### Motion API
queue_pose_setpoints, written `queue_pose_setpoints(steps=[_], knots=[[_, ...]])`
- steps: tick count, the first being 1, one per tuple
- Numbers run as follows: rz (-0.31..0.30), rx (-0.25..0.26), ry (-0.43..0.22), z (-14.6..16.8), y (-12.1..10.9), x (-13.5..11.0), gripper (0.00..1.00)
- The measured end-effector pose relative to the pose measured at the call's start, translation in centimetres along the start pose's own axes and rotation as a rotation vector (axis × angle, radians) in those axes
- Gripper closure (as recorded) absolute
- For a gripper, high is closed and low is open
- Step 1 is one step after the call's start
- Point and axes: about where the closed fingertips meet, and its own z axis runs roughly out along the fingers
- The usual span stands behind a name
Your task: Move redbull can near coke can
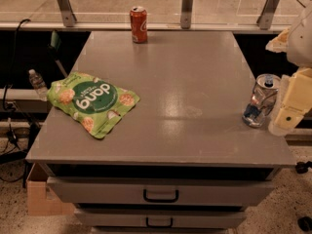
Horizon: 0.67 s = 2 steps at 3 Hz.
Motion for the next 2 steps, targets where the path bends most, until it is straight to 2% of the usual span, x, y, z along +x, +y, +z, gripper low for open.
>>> queue_pose_setpoints(steps=[1,2], knots=[[0.000,0.000,0.000,0.0,0.0,0.0,0.00],[0.035,0.008,-0.112,1.2,-2.1,2.0,0.00]])
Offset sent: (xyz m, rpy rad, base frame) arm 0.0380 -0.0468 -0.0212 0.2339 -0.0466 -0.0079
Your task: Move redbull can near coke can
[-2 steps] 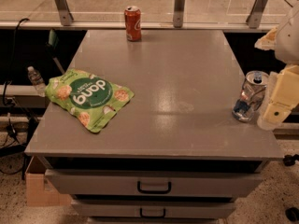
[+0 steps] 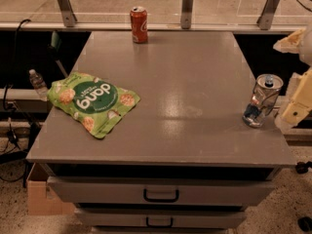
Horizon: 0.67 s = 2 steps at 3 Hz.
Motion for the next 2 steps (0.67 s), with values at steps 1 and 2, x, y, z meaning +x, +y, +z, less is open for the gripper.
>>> queue_pose_setpoints(steps=[1,2], knots=[[0.035,0.000,-0.109,2.0,-2.5,2.4,0.00],[0.068,-0.054,-0.263,4.8,-3.4,3.7,0.00]])
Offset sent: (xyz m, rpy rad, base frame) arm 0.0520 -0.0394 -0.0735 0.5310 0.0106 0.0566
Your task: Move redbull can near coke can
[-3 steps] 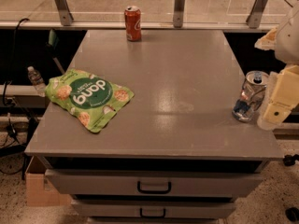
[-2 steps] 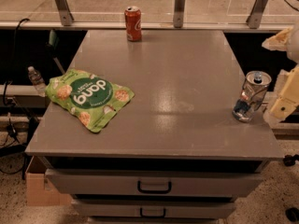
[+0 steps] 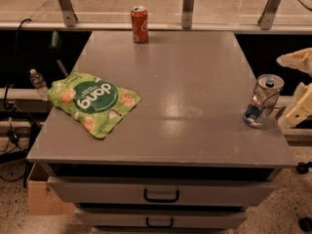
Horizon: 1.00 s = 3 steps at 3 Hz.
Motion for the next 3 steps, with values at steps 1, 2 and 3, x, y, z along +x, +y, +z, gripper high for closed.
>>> queue_pose_setpoints(steps=[1,2,3], knots=[[0.037,-0.082,-0.158,2.3,-0.2,0.6,0.00],[0.075,-0.163,-0.289,3.9,0.3,0.2,0.18],[0.086,-0.226,-0.385,4.9,0.7,-1.4,0.41]])
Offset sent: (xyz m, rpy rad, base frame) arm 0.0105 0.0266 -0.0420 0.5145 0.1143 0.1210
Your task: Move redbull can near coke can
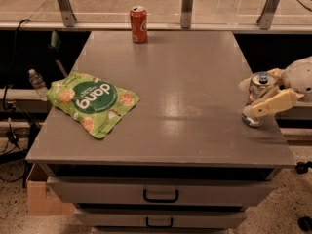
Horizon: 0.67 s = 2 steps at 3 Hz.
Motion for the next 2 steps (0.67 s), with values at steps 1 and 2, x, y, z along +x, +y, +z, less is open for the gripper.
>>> queue_pose_setpoints(steps=[1,2], knots=[[0.005,-0.024,-0.076,0.0,-0.4,-1.8,0.66],[-0.027,0.027,-0.163,-2.7,-1.8,-4.3,0.88]])
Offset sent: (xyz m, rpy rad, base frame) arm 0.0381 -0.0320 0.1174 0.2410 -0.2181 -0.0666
